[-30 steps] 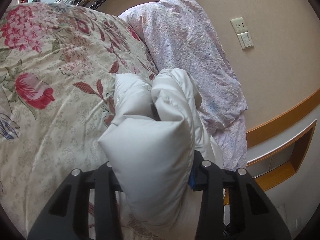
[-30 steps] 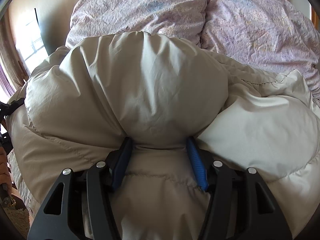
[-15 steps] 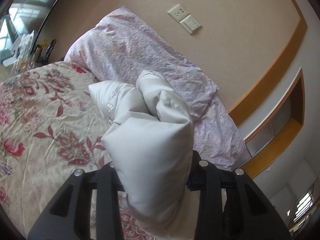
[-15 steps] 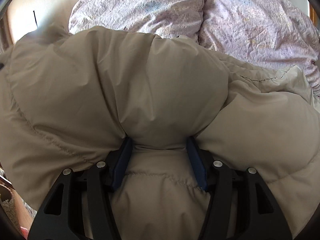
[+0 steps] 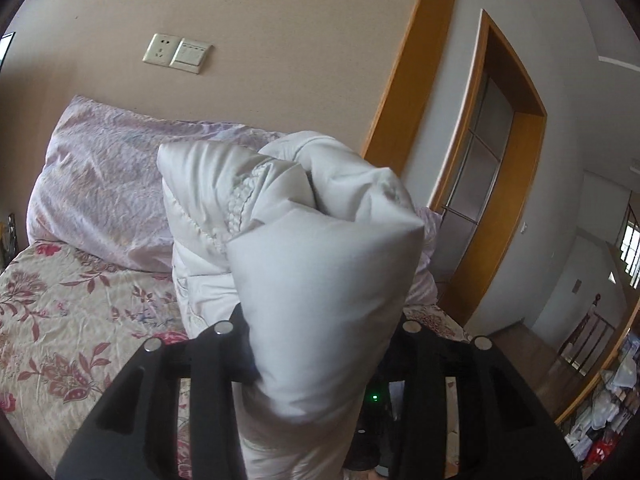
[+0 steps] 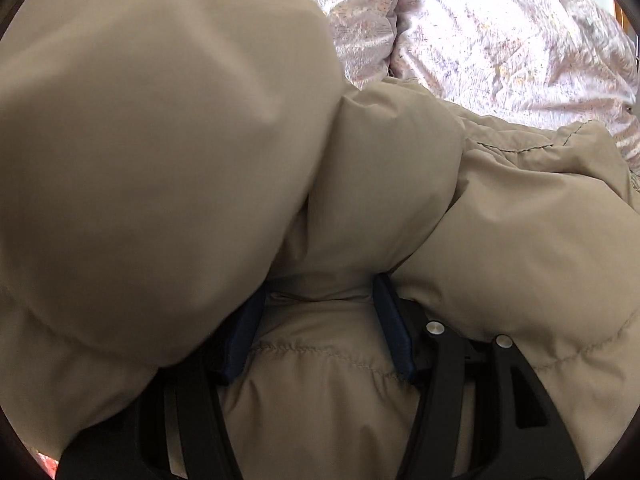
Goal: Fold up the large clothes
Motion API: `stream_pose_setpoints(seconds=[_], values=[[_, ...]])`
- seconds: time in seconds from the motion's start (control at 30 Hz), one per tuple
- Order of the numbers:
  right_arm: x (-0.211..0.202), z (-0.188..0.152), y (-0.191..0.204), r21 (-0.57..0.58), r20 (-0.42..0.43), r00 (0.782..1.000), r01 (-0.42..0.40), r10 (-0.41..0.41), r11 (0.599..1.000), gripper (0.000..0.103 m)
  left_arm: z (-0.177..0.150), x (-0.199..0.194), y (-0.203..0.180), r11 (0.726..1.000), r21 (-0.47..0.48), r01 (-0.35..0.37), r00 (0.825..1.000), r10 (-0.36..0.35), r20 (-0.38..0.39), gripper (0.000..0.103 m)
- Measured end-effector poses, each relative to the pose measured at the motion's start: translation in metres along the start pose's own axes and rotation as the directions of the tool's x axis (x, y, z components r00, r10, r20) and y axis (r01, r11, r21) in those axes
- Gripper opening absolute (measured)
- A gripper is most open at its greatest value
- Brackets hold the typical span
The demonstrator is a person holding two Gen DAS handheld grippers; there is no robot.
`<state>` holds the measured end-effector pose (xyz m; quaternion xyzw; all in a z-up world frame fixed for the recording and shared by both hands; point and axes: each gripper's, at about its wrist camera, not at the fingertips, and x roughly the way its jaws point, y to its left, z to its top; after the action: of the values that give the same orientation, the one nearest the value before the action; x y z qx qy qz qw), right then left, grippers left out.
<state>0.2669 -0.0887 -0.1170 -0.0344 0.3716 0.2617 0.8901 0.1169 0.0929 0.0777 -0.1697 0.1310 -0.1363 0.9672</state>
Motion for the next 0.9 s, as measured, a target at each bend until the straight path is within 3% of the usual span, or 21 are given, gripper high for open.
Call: stream_pose_setpoints(seconds=[0.3, 0.47, 0.9], values=[[-0.026, 0.004, -0.022, -0.043, 0.022, 1.0, 0.006, -0.005, 0.999, 0.057, -0.005, 0.015, -0.039, 0.997, 0.075, 0.017, 1.0, -0.016, -0.015, 0.044], [-0.054, 0.006, -0.055, -0.022, 0.072, 0.997, 0.006, -0.004, 1.0, 0.057, -0.012, 0.027, -0.055, 0.995, 0.1, 0.027, 0.999, -0.023, -0.04, 0.046], [-0.098, -0.004, -0.124, 0.058, 0.131, 0.985, 0.103, -0.11, 0.993, 0.057, -0.04, 0.062, -0.111, 0.979, 0.201, 0.042, 0.993, -0.018, -0.118, 0.055]])
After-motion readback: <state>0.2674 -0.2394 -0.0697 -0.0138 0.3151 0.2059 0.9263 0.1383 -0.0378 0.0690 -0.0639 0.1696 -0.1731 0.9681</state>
